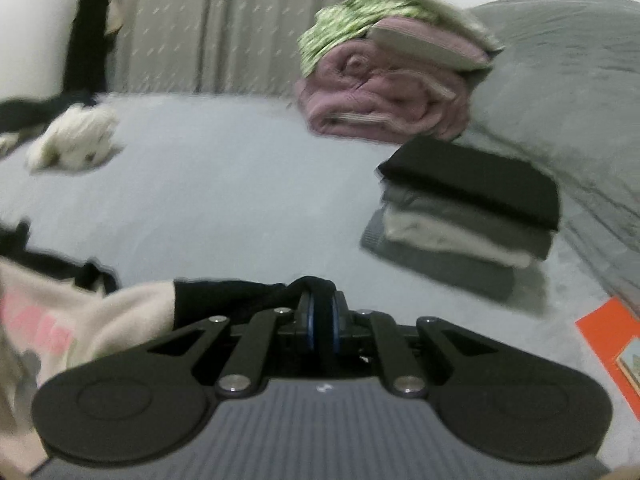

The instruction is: Fold clothes

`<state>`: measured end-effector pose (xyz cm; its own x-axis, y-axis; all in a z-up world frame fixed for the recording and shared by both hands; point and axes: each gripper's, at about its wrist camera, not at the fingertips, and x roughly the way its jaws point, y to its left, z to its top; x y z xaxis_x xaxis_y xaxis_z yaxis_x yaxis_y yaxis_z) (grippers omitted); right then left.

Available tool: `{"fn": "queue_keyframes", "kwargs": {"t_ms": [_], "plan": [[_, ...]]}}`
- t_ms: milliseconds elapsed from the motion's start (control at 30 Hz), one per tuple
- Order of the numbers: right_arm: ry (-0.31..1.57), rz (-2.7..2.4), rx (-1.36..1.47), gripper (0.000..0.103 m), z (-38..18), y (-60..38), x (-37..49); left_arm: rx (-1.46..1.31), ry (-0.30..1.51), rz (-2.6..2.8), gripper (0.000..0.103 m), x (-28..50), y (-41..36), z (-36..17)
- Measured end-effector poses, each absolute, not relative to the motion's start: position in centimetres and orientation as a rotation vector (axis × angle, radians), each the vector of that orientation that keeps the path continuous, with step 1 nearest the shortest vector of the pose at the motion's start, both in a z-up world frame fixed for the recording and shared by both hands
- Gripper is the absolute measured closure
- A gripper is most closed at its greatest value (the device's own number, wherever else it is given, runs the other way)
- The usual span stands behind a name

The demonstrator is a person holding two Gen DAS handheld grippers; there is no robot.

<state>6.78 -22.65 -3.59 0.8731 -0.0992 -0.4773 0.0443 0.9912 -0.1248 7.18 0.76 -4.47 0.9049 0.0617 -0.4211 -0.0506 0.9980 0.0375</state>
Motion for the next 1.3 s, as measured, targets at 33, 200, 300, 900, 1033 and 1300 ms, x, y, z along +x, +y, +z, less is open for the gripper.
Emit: {"fn": "queue_keyframes", "kwargs": {"t_ms": [33, 200, 300, 900, 1033, 1300], "plan": [[0.484, -0.092, -0.096, 0.094, -3.3, -22.8, 6.8, 0.023, 0.427, 0.066, 0.097, 7.0, 0.9, -4.4], [0.377, -0.185, -0.027, 0.094, -1.7, -23.7, 7.0, -0.009, 0.385, 0.112, 0.097, 6.7, 1.3, -3.5], [0.323, -0.233, 0.009, 0.094, -0.9, -24.3, 7.1, -0.032, 0.358, 0.138, 0.097, 6.6, 1.5, -2.9], [0.295, -0.219, -0.007, 0.094, -1.7, -24.0, 8.5, -0.018, 0.287, 0.243, 0.097, 7.4, 2.0, -3.7], [0.295, -0.219, -0.018, 0.094, -1.2, -23.9, 8.1, -0.025, 0.279, 0.241, 0.097, 7.5, 2.3, -3.0], [0.238, -0.222, -0.091, 0.094, 0.9, -22.8, 10.1, -0.056, 0.216, 0.277, 0.097, 9.7, 2.3, -0.7]]}}
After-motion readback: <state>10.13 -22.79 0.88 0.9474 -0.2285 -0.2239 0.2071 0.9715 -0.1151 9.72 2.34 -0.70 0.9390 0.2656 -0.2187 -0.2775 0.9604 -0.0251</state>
